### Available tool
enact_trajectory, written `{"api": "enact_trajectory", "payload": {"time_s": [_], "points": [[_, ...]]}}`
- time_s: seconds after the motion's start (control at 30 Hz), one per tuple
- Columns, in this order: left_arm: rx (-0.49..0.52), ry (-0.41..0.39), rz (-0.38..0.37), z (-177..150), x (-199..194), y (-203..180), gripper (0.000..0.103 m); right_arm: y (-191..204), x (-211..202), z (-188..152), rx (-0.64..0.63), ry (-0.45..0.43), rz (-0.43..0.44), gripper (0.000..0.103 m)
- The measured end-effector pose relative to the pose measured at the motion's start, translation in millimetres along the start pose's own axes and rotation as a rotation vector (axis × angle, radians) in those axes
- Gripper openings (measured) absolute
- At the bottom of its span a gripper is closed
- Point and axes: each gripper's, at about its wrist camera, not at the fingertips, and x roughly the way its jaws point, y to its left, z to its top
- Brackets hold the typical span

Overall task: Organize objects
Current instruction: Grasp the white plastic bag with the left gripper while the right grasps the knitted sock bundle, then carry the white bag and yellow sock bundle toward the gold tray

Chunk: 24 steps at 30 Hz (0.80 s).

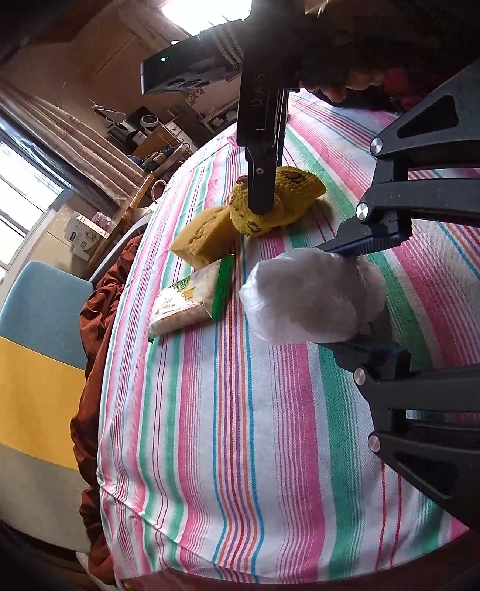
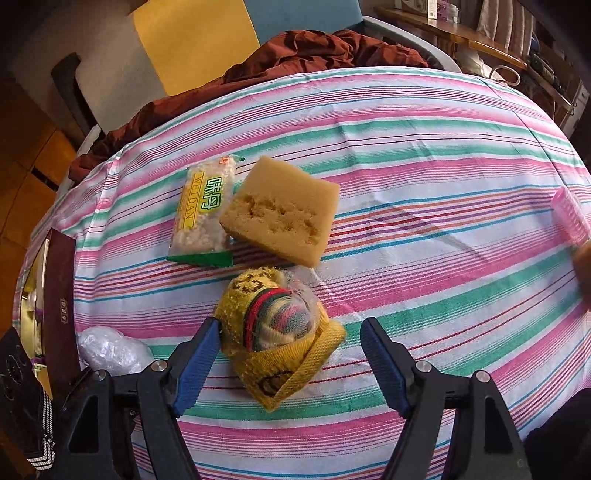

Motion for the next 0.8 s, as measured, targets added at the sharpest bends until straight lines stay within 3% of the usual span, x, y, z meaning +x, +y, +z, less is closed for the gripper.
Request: {"api": "enact_trajectory", "payload": {"time_s": [0.17, 0.4, 0.8], "points": [[0.045, -0.014, 0.030, -1.6, 3.8, -6.2, 0.039, 4.4, 1.7, -2.4, -0.037, -0.001, -0.018, 0.078], [0.058, -0.014, 0.040, -1.3, 5.6, -6.9, 0.039, 13.4, 0.5, -3.9, -0.094, -0.006, -0.004, 0.044], [0.102, 0.024, 0.144, -9.4, -10.7, -20.5, 0.035, 12.1, -3.0, -6.0, -0.100, -0.001, 0.005, 0.039]]}}
